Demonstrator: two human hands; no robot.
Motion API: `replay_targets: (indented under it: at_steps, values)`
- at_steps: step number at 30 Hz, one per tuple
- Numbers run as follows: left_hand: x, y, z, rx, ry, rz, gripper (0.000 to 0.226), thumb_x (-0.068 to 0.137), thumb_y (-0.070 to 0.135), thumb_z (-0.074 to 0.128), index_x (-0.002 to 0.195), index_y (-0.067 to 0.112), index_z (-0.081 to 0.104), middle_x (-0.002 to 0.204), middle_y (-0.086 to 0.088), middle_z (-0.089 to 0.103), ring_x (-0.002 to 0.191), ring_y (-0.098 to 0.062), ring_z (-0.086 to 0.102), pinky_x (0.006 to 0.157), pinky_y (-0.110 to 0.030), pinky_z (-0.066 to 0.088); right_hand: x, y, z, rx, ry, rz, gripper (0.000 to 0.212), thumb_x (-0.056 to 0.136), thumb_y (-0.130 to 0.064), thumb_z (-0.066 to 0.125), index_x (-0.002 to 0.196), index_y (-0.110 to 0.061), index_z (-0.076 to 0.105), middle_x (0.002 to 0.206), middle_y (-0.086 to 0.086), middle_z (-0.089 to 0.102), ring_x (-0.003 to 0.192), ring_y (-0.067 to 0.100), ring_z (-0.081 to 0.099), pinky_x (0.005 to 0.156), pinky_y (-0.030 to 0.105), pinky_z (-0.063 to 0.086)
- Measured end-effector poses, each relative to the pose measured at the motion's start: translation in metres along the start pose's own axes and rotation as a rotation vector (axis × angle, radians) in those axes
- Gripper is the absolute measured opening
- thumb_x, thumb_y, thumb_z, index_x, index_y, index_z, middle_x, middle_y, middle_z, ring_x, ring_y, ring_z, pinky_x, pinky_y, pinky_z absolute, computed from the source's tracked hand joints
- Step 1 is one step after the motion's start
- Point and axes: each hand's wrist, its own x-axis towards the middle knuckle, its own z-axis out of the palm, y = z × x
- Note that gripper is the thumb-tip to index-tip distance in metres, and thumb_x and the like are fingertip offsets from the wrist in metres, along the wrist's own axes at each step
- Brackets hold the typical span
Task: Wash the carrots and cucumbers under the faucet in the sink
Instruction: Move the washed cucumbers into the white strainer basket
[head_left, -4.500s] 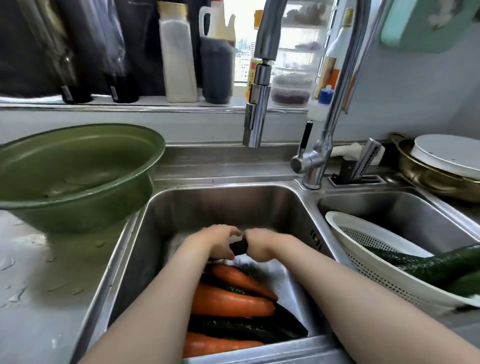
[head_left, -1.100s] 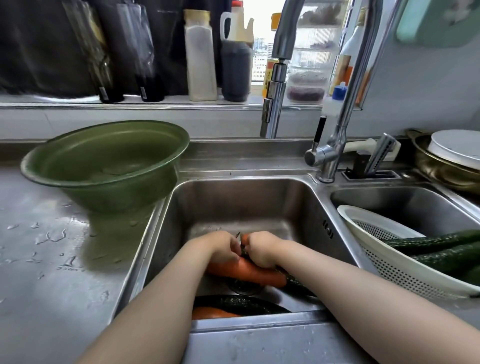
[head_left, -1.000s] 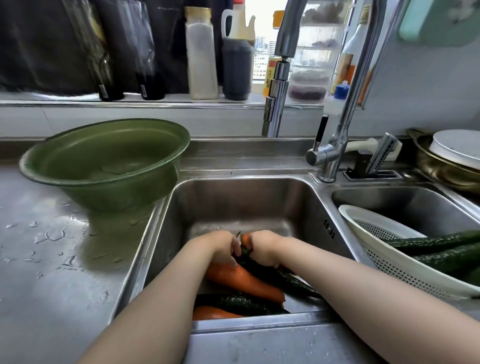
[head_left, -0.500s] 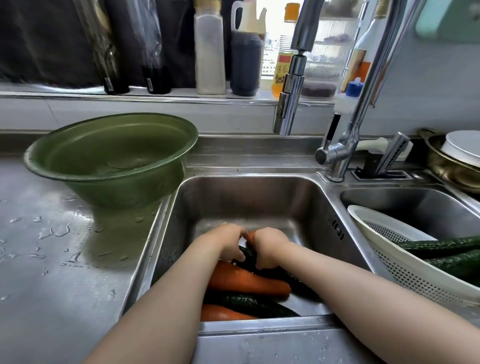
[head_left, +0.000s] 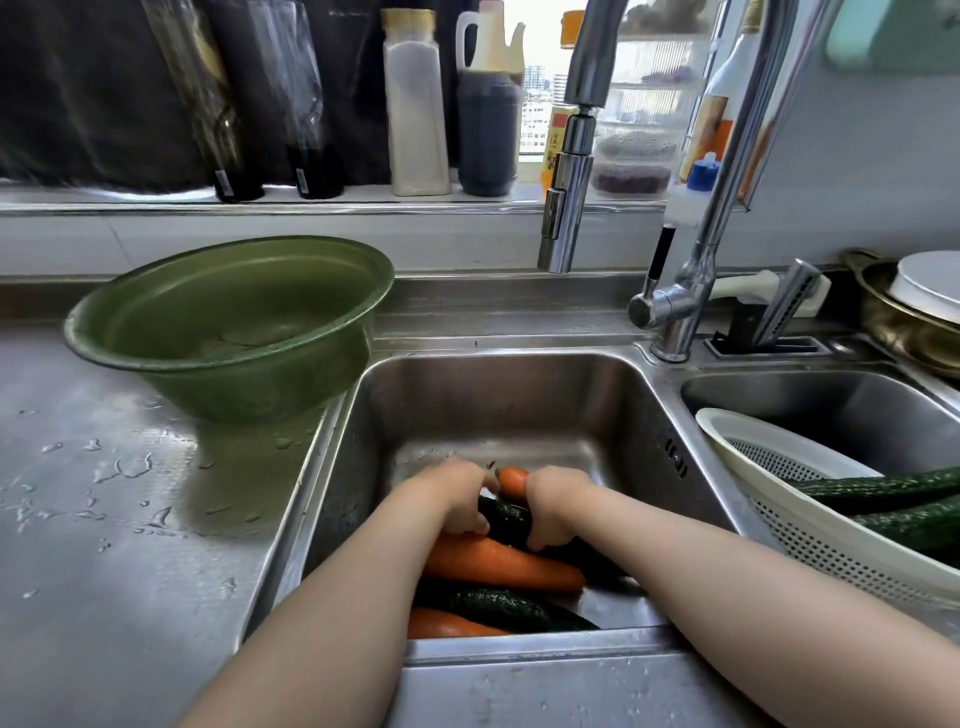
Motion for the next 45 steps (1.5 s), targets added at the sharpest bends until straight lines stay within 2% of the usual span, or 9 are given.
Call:
replay_targets:
  at_steps: [4, 10, 15, 18, 24, 28, 35, 40, 45]
  values:
    - [0.002, 0.002, -0.004, 0.033, 0.074, 0.048, 0.061, 0.083, 0.036, 0.08, 0.139, 0.029, 0.057, 0.137, -0.001, 0.063, 0.127, -0.026, 0.057, 0.099, -0.033, 0.046, 0.002, 0.006, -0.013, 0.306, 0.135, -0.013, 0.027, 0.075, -0.039, 0.078, 0.09, -0.02, 0.067, 0.086, 0.002, 0.07, 0.082, 0.025, 0.068, 0.063, 0.031, 0.049]
    - [-0.003, -0.012, -0.012, -0.041, -0.104, -0.041, 0.061, 0.098, 0.032, 0.068, 0.153, 0.026, 0.043, 0.153, -0.002, 0.049, 0.135, -0.027, 0.05, 0.106, -0.034, 0.043, -0.013, 0.0, -0.034, 0.234, 0.318, -0.118, 0.036, 0.08, -0.046, 0.077, 0.103, -0.02, 0.069, 0.105, 0.002, 0.065, 0.098, 0.021, 0.062, 0.076, 0.032, 0.05]
    - [-0.01, -0.018, -0.021, -0.129, -0.072, -0.065, 0.064, 0.099, 0.033, 0.067, 0.157, 0.027, 0.039, 0.155, -0.002, 0.048, 0.134, -0.025, 0.051, 0.105, -0.032, 0.043, -0.024, -0.02, -0.01, 0.12, -0.416, -0.137, 0.034, 0.086, -0.045, 0.077, 0.07, -0.015, 0.071, 0.056, -0.004, 0.068, 0.055, 0.018, 0.061, 0.056, 0.027, 0.052]
    - [-0.012, -0.016, -0.022, -0.164, -0.066, -0.05, 0.064, 0.099, 0.038, 0.067, 0.156, 0.026, 0.04, 0.156, -0.002, 0.046, 0.135, -0.025, 0.051, 0.1, -0.031, 0.042, -0.027, -0.029, -0.002, -0.018, -0.422, -0.104, 0.038, 0.084, -0.044, 0.079, 0.066, -0.013, 0.07, 0.06, -0.001, 0.072, 0.061, 0.02, 0.068, 0.074, 0.03, 0.061]
    - [-0.014, -0.018, -0.023, -0.162, -0.041, -0.048, 0.055, 0.098, 0.035, 0.068, 0.149, 0.027, 0.05, 0.15, -0.002, 0.052, 0.132, -0.025, 0.052, 0.1, -0.032, 0.041, -0.035, -0.047, -0.005, -0.348, -0.302, -0.171, 0.037, 0.084, -0.054, 0.075, 0.076, -0.018, 0.069, 0.064, -0.01, 0.069, 0.063, 0.006, 0.063, 0.071, 0.028, 0.05]
    - [-0.013, -0.017, -0.025, -0.176, -0.017, -0.079, 0.061, 0.1, 0.036, 0.065, 0.155, 0.024, 0.041, 0.147, -0.005, 0.053, 0.115, -0.022, 0.064, 0.095, -0.034, 0.049, -0.033, -0.036, -0.015, -0.334, -0.143, -0.179, 0.065, 0.085, -0.043, 0.077, 0.141, -0.026, 0.049, 0.068, -0.006, 0.047, 0.072, 0.023, 0.054, 0.074, 0.032, 0.046]
    - [-0.012, -0.018, -0.023, -0.208, -0.035, -0.071, 0.044, 0.099, 0.029, 0.065, 0.14, 0.018, 0.052, 0.119, -0.002, 0.066, 0.094, -0.014, 0.071, 0.094, -0.036, 0.055, -0.009, -0.004, -0.005, -0.249, -0.123, -0.085, 0.042, 0.075, -0.056, 0.082, 0.076, -0.019, 0.062, 0.069, -0.002, 0.059, 0.079, 0.025, 0.062, 0.071, 0.031, 0.052]
    - [-0.014, -0.018, -0.024, -0.262, -0.049, -0.077, 0.056, 0.099, 0.03, 0.064, 0.15, 0.02, 0.042, 0.124, -0.003, 0.063, 0.091, -0.011, 0.073, 0.095, -0.037, 0.056, -0.005, -0.001, -0.01, -0.25, -0.134, -0.101, 0.037, 0.076, -0.049, 0.083, 0.073, -0.017, 0.065, 0.069, 0.0, 0.061, 0.075, 0.024, 0.062, 0.068, 0.029, 0.049]
    - [-0.016, -0.017, -0.03, -0.369, -0.002, -0.059, 0.048, 0.1, 0.034, 0.063, 0.142, 0.022, 0.041, 0.11, 0.002, 0.063, 0.087, -0.012, 0.073, 0.09, -0.035, 0.056, -0.017, 0.016, -0.045, -0.069, -0.087, -0.13, 0.037, 0.073, -0.032, 0.082, 0.1, -0.009, 0.07, 0.091, 0.009, 0.075, 0.075, 0.024, 0.069, 0.062, 0.03, 0.054]
